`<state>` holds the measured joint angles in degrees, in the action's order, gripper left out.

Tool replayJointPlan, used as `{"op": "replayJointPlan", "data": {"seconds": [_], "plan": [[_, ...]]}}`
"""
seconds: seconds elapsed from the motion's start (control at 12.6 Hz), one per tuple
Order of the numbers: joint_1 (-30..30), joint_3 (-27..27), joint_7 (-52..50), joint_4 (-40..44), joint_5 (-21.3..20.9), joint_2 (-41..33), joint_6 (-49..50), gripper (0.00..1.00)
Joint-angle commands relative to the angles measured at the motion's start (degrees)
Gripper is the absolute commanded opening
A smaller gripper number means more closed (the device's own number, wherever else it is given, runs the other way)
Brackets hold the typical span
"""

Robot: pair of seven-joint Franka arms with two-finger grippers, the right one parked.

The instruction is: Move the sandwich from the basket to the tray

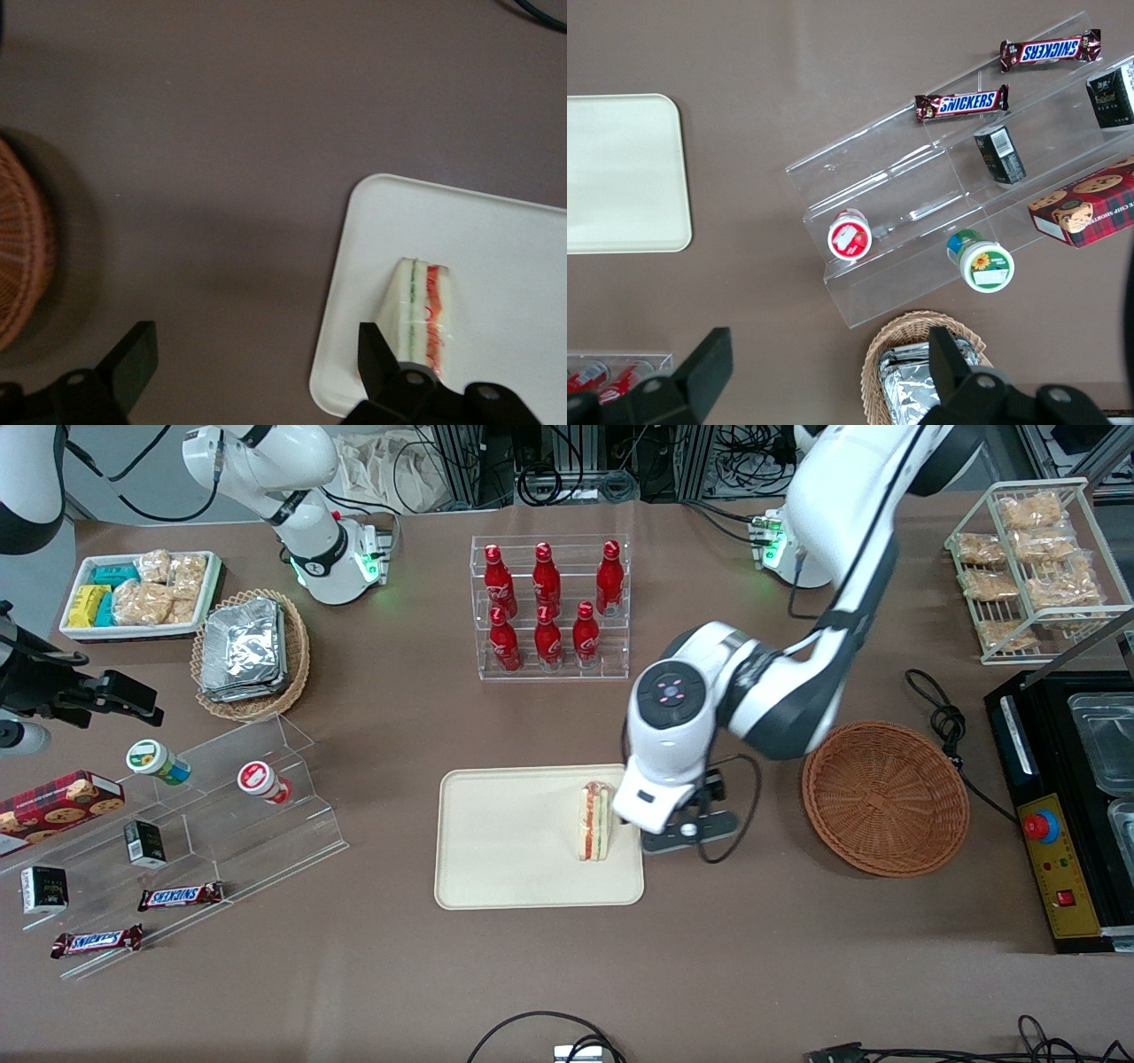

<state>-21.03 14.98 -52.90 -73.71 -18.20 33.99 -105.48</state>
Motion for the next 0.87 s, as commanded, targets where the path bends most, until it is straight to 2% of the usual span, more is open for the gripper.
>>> {"op": "replayJointPlan", "data": {"seconds": [0.0,0.08,0.32,0.47,0.79], "plan": [[4.48,0.4,-0.1,-1.62,0.44,-5.15,2.82,1.0],[5.98,0.4,-0.01,-1.53,1.75,-6.38,3.6,1.0],[9.94,0.4,0.07,-1.53,2.2,-8.94,4.92,1.0],[12.05,0.4,5.23,-1.53,2.64,-10.25,6.67,1.0],[17.59,0.4,16.49,-1.62,7.56,-13.42,11.6,1.0]]}}
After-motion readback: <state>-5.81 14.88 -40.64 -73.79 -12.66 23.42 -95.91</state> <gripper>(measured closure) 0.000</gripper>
